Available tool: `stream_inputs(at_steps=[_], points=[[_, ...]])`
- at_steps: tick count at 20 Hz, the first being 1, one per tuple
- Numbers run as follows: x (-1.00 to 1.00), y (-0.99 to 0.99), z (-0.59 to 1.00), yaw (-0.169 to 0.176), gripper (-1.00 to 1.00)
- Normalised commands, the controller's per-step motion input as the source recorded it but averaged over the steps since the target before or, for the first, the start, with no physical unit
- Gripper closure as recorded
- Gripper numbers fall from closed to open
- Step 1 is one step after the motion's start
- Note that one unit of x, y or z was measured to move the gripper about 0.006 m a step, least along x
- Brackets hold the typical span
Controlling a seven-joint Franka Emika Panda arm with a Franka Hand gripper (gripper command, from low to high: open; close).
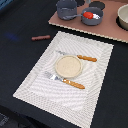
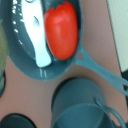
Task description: Place the fish, sausage, and tomato into the frying pan.
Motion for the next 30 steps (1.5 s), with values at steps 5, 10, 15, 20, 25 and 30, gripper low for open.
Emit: stream_inputs(at_steps=[5,10,15,20,25,30], points=[[-0.63,-0.61,0.03,0.000,-1.00],[-0.62,-0.62,-0.22,0.000,-1.00],[-0.63,-0.55,-0.39,0.000,-1.00],[-0.63,-0.54,-0.39,0.000,-1.00],[-0.61,-0.55,-0.36,0.000,-1.00],[-0.65,-0.55,-0.12,0.000,-1.00]])
